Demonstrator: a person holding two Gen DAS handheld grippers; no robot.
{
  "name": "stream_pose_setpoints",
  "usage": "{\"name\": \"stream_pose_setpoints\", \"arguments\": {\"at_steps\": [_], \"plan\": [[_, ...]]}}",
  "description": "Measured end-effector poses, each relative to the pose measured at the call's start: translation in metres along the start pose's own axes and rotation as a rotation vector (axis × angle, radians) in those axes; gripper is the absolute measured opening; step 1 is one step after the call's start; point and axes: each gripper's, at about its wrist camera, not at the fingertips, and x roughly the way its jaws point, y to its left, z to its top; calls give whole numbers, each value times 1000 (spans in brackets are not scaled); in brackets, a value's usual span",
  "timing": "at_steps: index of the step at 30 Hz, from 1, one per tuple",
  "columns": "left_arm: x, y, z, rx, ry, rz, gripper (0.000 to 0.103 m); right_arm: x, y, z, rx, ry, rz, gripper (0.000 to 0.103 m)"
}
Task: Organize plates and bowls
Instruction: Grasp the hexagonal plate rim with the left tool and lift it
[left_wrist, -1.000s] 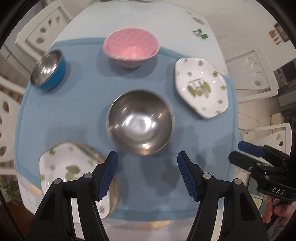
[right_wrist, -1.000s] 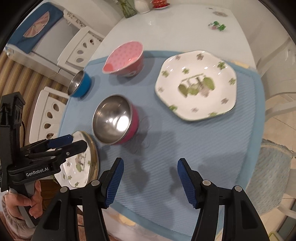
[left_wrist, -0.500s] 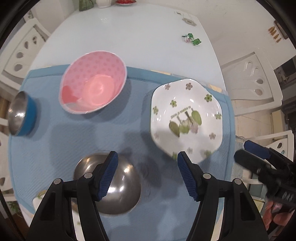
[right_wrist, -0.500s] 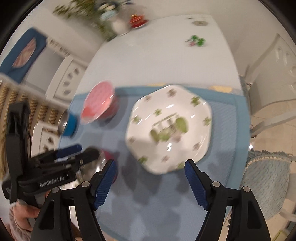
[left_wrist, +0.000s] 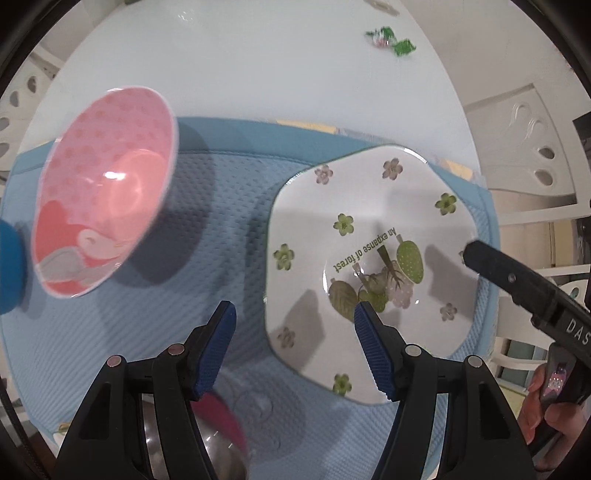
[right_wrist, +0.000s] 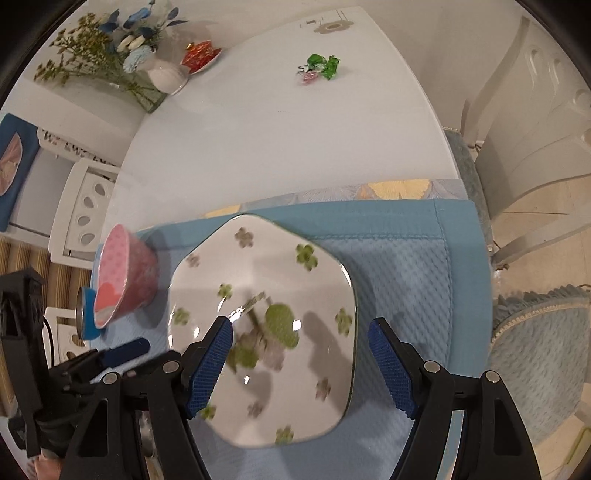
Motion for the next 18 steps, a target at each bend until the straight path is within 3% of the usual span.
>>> {"name": "stream_pose_setpoints", "arguments": {"at_steps": [7,11,14,18], "plan": [[24,-9,5,25,39,-6,64,30,-9,5,-17,23,45,74],[29,-13,5,48,30,-5,60,35,-6,4,-55,6,35,65],[30,-12,7,52,10,9,51,36,-6,7,-78,-8,45,56],[29,-7,11,45,2,-13,47,37,-7,8,-95,-8,56,55]]}}
